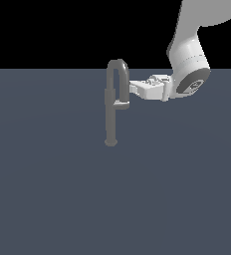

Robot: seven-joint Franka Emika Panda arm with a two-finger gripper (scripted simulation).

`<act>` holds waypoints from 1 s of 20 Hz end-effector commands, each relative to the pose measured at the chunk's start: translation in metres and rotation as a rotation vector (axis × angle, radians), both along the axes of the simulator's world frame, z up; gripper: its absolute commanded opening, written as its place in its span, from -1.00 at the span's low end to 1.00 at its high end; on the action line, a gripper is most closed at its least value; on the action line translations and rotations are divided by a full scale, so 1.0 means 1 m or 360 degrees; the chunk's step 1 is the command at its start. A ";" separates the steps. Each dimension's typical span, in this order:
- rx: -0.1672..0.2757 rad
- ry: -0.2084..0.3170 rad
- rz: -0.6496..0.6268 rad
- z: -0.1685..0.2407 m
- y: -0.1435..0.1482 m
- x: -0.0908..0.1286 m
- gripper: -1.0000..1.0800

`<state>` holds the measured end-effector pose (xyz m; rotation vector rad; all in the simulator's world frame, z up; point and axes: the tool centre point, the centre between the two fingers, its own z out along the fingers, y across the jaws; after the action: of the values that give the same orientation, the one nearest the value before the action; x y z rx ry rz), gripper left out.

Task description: Turn on the faucet by rotating a designated handle.

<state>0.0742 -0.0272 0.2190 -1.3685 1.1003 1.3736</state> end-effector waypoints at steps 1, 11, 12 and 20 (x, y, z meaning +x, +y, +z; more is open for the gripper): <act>0.0000 0.0000 0.0000 0.003 -0.001 -0.005 -1.00; 0.0000 -0.0001 0.0000 0.005 -0.005 -0.021 -1.00; 0.0000 -0.0001 0.0000 0.005 -0.005 -0.024 -1.00; -0.0004 -0.0021 -0.0007 0.008 -0.007 -0.033 -1.00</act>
<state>0.0461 -0.0336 0.2295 -1.3769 1.0955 1.3517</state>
